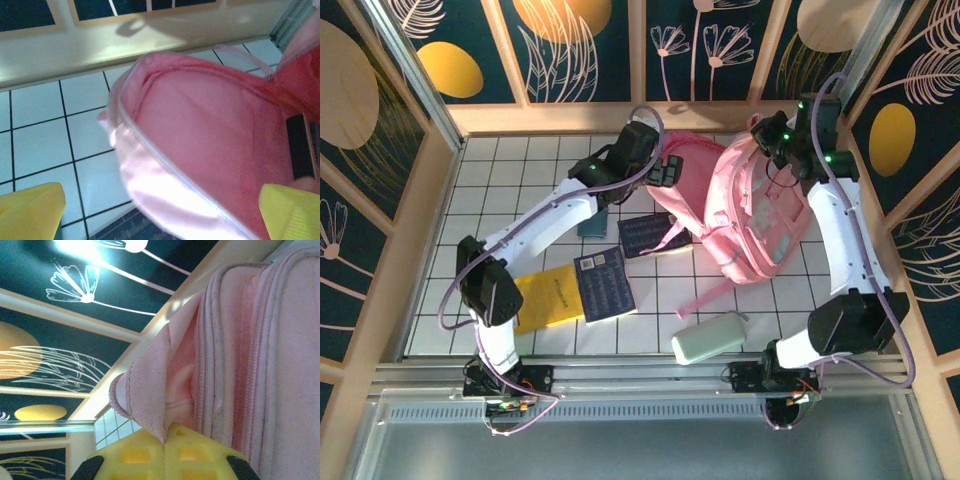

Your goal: Pack the student bag

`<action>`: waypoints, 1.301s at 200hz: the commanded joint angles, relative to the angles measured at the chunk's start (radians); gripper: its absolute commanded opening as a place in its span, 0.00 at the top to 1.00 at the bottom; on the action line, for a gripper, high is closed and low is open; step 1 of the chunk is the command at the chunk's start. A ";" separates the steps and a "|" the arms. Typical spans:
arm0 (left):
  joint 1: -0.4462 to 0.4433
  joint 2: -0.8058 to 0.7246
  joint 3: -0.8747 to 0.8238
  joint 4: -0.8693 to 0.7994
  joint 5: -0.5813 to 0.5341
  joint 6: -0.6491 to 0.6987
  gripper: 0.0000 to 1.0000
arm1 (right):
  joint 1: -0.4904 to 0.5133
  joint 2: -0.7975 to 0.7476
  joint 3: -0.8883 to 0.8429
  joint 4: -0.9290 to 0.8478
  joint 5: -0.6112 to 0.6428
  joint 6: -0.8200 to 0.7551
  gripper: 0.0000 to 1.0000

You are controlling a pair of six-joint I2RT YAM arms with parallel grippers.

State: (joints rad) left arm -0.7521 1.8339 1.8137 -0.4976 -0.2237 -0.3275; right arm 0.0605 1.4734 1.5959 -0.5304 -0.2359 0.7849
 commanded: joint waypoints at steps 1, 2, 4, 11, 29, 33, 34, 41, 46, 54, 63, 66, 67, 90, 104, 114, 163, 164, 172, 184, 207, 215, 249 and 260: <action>0.000 -0.144 -0.089 0.015 0.226 0.098 0.01 | -0.014 0.020 0.079 0.018 0.068 -0.042 1.00; -0.001 -0.150 -0.095 0.015 0.242 0.100 0.01 | -0.013 0.022 0.081 0.017 0.068 -0.044 1.00; -0.002 -0.161 -0.107 0.017 0.271 0.103 0.01 | -0.013 0.026 0.086 0.016 0.069 -0.045 1.00; -0.015 -0.193 -0.148 0.014 0.347 0.122 0.01 | -0.015 0.037 0.103 0.008 0.070 -0.053 1.00; -0.126 -0.245 -0.244 -0.030 0.364 0.184 0.02 | -0.016 0.062 0.138 -0.007 0.069 -0.065 1.00; -0.153 -0.248 -0.261 -0.043 0.351 0.188 0.01 | -0.015 0.065 0.142 -0.008 0.069 -0.064 1.00; -0.160 -0.249 -0.265 -0.046 0.347 0.189 0.01 | -0.016 0.066 0.143 -0.008 0.068 -0.065 1.00; -0.202 -0.247 -0.293 -0.065 0.335 0.185 0.01 | -0.015 0.068 0.147 -0.008 0.067 -0.064 1.00; -0.226 -0.245 -0.317 -0.069 0.339 0.175 0.01 | -0.016 0.068 0.147 -0.006 0.066 -0.064 1.00; -0.260 -0.243 -0.358 -0.065 0.363 0.155 0.01 | -0.016 0.067 0.144 -0.003 0.068 -0.065 1.00; -0.296 -0.238 -0.398 -0.046 0.393 0.137 0.01 | -0.019 0.066 0.138 0.000 0.065 -0.064 1.00; -0.309 -0.236 -0.408 -0.042 0.400 0.135 0.01 | -0.020 0.067 0.136 0.001 0.065 -0.064 1.00; -0.313 -0.234 -0.410 -0.041 0.402 0.135 0.01 | -0.020 0.065 0.135 0.000 0.065 -0.063 1.00; -0.413 -0.164 -0.404 -0.084 0.411 0.155 0.01 | -0.028 0.055 0.117 0.005 0.059 -0.061 1.00; -0.457 -0.126 -0.386 -0.108 0.421 0.170 0.01 | -0.033 0.043 0.103 0.009 0.060 -0.063 1.00; -0.473 -0.080 -0.371 -0.113 0.429 0.173 0.02 | -0.037 0.036 0.095 0.009 0.057 -0.062 1.00; -0.503 0.073 -0.223 -0.215 0.459 0.223 0.01 | -0.069 0.012 0.069 0.009 0.039 -0.058 1.00; -0.504 0.076 -0.220 -0.215 0.459 0.223 0.01 | -0.070 0.011 0.069 0.010 0.038 -0.058 1.00; -0.509 0.090 -0.209 -0.216 0.452 0.223 0.01 | -0.074 0.009 0.068 0.010 0.034 -0.055 1.00; -0.516 0.112 -0.200 -0.217 0.438 0.222 0.01 | -0.078 0.010 0.065 0.012 0.029 -0.053 1.00; -0.530 0.168 -0.175 -0.239 0.420 0.222 0.01 | -0.082 0.003 0.053 0.015 0.020 -0.042 1.00; -0.533 0.185 -0.167 -0.242 0.409 0.222 0.01 | -0.084 0.000 0.045 0.018 0.017 -0.041 1.00; -0.551 0.265 -0.134 -0.265 0.392 0.232 0.01 | -0.091 -0.011 0.026 0.020 0.015 -0.039 1.00; -0.556 0.277 -0.131 -0.261 0.391 0.232 0.01 | -0.094 -0.013 0.023 0.021 0.013 -0.037 1.00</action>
State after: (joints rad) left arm -1.2945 2.0731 1.6516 -0.7151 0.1860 -0.1188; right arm -0.0055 1.5055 1.6318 -0.5556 -0.2375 0.7418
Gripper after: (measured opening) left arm 0.986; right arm 0.050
